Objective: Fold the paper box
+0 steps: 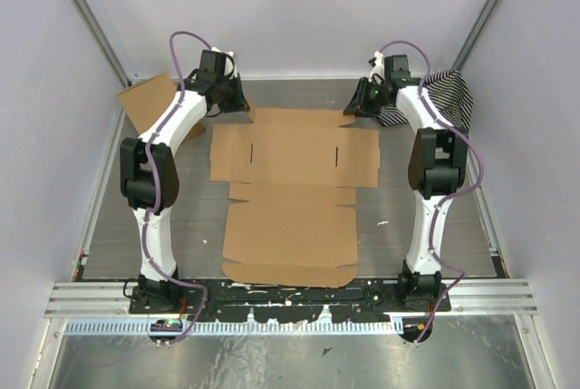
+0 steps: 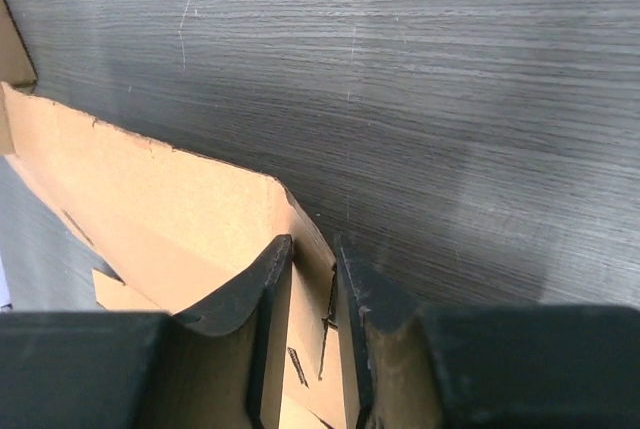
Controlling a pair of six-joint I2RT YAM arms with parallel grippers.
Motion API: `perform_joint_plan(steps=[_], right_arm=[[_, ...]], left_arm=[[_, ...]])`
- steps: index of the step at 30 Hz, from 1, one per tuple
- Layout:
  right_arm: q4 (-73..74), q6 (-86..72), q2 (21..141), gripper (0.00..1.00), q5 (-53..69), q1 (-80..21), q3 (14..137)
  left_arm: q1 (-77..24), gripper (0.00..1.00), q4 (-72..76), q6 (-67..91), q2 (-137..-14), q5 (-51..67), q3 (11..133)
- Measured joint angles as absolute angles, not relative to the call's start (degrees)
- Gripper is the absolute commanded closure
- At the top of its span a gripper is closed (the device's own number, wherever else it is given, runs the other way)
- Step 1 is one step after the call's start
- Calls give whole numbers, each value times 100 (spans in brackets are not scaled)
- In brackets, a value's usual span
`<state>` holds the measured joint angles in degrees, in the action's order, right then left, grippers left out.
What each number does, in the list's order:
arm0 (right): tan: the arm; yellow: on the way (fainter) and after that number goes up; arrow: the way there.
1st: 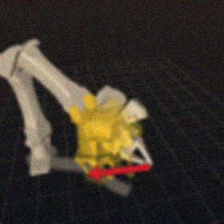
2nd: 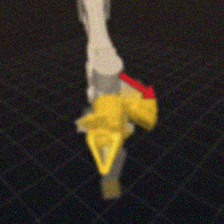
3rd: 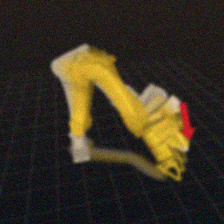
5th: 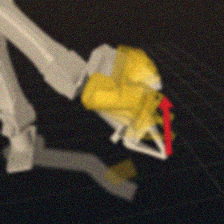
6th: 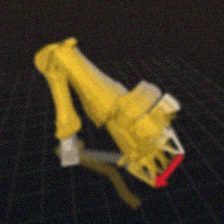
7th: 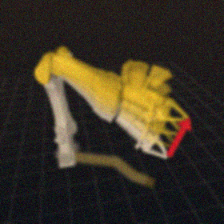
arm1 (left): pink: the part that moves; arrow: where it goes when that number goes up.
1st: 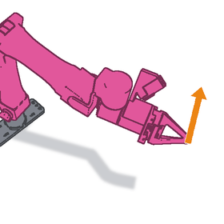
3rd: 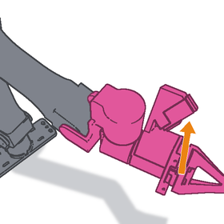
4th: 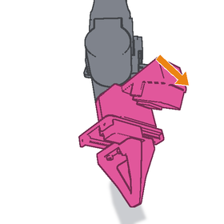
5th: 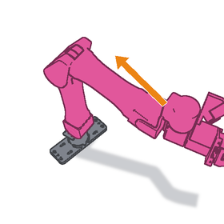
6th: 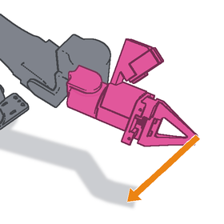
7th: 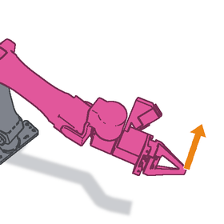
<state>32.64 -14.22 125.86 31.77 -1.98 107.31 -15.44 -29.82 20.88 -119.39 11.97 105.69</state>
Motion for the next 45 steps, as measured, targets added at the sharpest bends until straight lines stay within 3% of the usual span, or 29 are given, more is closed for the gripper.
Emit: perform_joint_plan(steps=[9,18,21,29,36,45], right_arm=[[3642,-1319,12586,87,2366,-705,11048],[3997,-1321,12602,88,1389,-1177,11251],[4012,-1369,12615,87,1109,-1282,11308],[4066,-1599,13021,84,725,-1470,11338],[4147,-1798,13270,68,633,-1623,11349],[4171,-1879,13270,61,617,-1743,11424]], left_arm=[[-1664,100,-3411,1988,-11939,718,10739],[-1850,100,-4023,1979,-12073,204,11135],[-1894,96,-4195,1979,-12278,89,11502],[-1977,85,-4493,1975,-12884,-60,11695],[-2003,57,-4672,2016,-13229,-58,11695],[-2021,54,-4753,2130,-13260,12,11747]])
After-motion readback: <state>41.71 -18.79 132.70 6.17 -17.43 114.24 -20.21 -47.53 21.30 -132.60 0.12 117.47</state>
